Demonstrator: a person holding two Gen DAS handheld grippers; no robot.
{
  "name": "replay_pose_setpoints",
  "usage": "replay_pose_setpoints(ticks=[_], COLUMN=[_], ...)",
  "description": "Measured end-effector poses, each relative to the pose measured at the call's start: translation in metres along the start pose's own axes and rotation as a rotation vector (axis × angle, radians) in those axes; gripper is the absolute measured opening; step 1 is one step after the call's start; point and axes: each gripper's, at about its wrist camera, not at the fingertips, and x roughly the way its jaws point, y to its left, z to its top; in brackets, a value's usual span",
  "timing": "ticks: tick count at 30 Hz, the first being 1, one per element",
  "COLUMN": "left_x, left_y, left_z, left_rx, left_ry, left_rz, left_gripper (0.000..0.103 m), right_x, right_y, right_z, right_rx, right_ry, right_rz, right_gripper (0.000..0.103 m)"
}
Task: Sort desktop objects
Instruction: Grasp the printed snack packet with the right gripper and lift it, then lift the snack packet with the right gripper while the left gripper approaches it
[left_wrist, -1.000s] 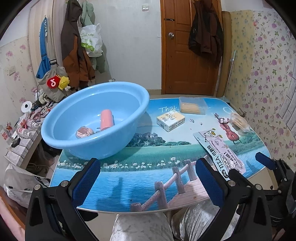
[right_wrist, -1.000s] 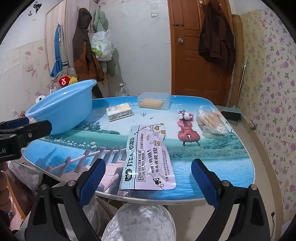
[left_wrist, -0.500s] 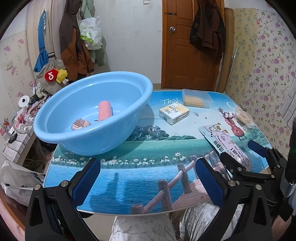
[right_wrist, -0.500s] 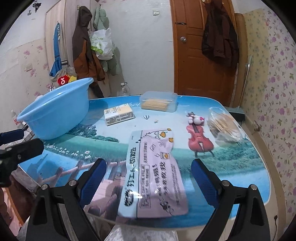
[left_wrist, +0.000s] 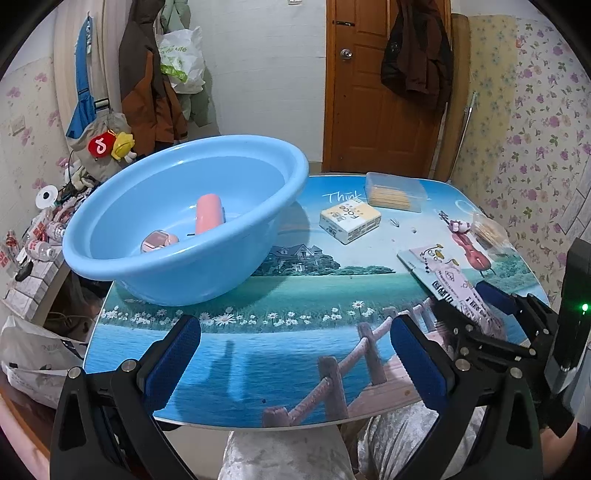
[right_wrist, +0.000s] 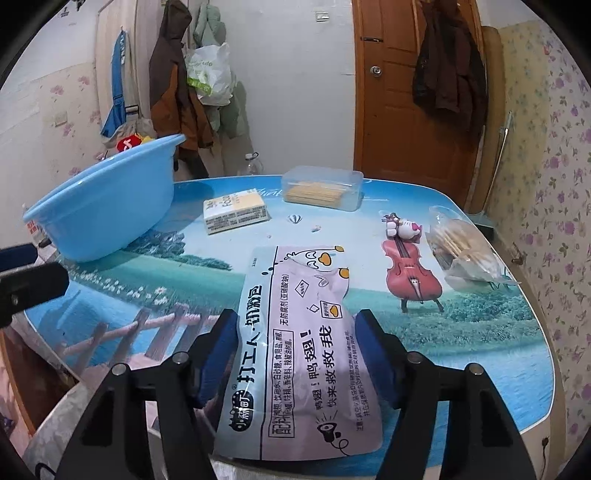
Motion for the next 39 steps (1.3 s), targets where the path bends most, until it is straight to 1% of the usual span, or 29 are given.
replay_pose_setpoints(ticks=[5,12,19,23,26,31,36,39], left_x=[-0.006,-0.014,-0.017,-0.016,-0.010,0.009,0.031,0.041], left_y=[-0.004,-0.007,-0.020,-0.031,-0.045,-0.075,-0.099,-0.108], left_z=[0.002,0.001,-0.006,-0.011,-0.013,-0.010,-0.014,-0.018], left_rx=[0.009,0.011,0.036,0.065,0.094,0.183,0.235,0.260], left_ry=[-0.016,-0.025,-0.017,-0.012,-0.012,-0.024,0.021,0.049], left_rz=[-0.001,-0.008,-0.037,-0.053,-0.078,-0.106,-0.149,-0.154], left_gripper=[0.103,0.103,0.103,0.103,0.103,0.103,0.103,0.103], right_x=[-0.009,-0.031,-0.053,-0.062,-0.063,-0.062,-0.062,-0.063], right_y=[0.001,0.004,0.005,0.007,0.006,0.005,0.005,0.007], right_z=[-0.007,-0.022,-0.038,-0.045,-0.045,-0.044,-0.044,-0.044], right_rx=[-0.016,-0.040,-0.055,-0.075,-0.078,-0.077,-0.080,-0.094], right_ry=[0.014,0.029,0.042,0.043,0.043,0.043,0.041,0.037], right_rz=[0.007,0.027,0.049,0.040,0.039,0.043,0.044,0.043], right_gripper=[0.068,0.068,0.068,0.069,0.069,0.069,0.069,0.069])
